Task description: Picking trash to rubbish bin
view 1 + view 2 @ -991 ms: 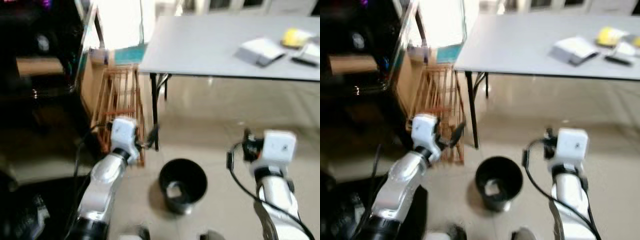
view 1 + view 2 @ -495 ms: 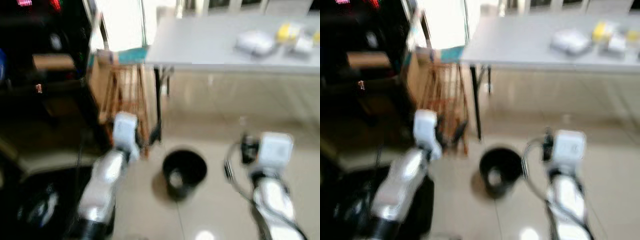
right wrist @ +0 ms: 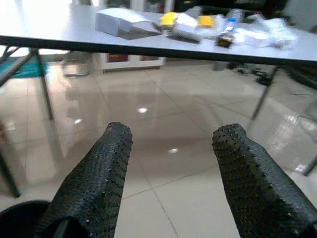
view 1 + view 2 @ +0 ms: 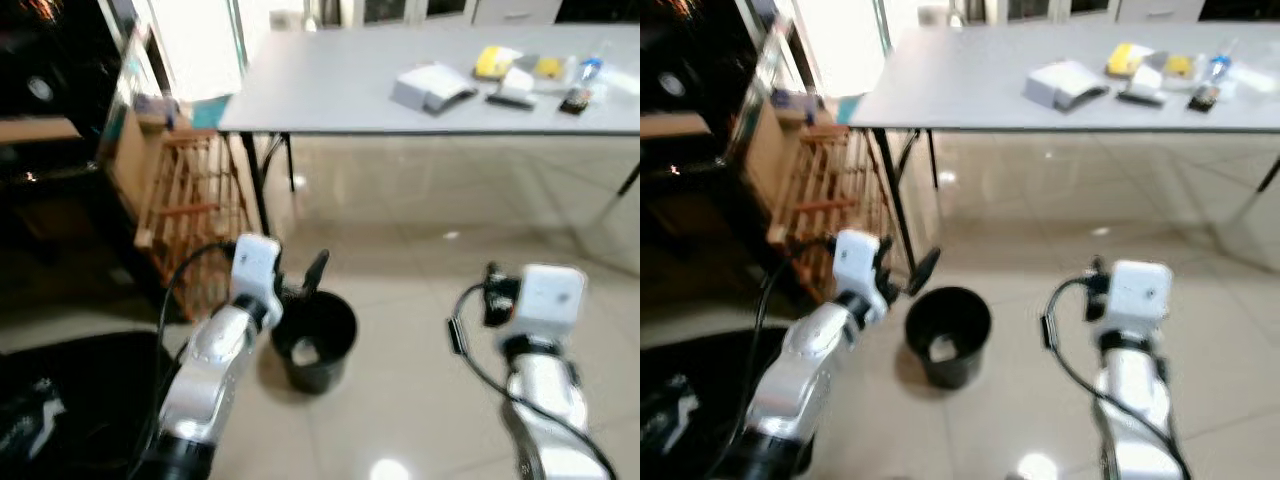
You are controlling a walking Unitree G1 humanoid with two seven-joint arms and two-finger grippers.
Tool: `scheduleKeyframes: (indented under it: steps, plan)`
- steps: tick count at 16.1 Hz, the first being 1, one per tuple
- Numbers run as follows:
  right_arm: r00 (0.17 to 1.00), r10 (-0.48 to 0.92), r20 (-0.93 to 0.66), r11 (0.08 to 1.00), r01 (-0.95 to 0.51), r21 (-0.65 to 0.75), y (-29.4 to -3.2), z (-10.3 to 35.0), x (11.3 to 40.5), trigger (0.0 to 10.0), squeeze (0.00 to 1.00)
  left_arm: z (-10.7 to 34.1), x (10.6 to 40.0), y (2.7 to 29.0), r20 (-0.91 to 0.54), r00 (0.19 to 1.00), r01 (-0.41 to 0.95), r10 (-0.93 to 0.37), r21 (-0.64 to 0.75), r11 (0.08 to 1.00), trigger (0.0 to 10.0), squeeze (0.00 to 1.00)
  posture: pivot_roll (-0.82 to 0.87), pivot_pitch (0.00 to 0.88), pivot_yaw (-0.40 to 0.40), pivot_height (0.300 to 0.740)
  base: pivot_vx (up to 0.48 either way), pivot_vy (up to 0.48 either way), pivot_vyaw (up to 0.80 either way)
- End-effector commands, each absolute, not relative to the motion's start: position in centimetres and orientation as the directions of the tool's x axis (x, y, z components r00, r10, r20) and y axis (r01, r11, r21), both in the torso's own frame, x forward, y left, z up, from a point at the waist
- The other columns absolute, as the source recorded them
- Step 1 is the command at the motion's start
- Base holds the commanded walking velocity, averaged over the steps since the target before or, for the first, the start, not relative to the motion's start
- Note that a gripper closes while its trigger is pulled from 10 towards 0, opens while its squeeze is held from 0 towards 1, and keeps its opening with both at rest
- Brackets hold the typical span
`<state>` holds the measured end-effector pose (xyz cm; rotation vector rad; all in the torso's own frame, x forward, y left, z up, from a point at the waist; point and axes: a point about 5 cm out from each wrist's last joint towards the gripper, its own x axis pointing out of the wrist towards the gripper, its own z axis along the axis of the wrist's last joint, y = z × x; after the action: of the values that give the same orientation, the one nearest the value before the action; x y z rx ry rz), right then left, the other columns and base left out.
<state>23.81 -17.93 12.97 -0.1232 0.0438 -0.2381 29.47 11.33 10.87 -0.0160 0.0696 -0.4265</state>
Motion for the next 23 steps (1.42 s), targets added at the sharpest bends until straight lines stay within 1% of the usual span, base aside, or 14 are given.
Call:
scheduleKeyframes:
  steps: [1,20,21,23]
  plan:
    - [0.97,-0.238,-0.039,0.964,0.231,-0.133,-18.06,12.88,23.84,10.0,0.0,11.17,29.58,11.32,-0.054,0.91,0.412,-0.412,-0.02,0.911,10.0,0.0,-0.08,0.102,0.083,0.74,0.0,-0.48,0.0]
    - [0.975,-0.22,-0.012,0.966,0.216,-0.144,-17.86,13.36,24.5,10.0,0.0,11.13,30.18,10.61,-0.05,0.907,0.42,-0.419,0.006,0.908,10.0,0.0,-0.09,0.103,0.084,0.74,0.0,-0.48,0.0]
    - [0.976,-0.219,-0.013,0.966,0.215,-0.143,-17.83,13.36,24.52,10.0,0.0,11.09,30.23,10.51,-0.052,0.905,0.422,-0.421,0.008,0.906,10.0,0.0,-0.09,0.103,0.084,0.74,0.0,-0.39,0.0]
    - [0.976,-0.217,-0.013,0.967,0.213,-0.141,-17.74,13.37,24.59,10.0,0.0,11.11,30.33,10.43,-0.053,0.905,0.422,-0.422,-0.003,0.907,10.0,0.0,-0.09,0.103,0.084,0.74,0.0,0.0,0.0]
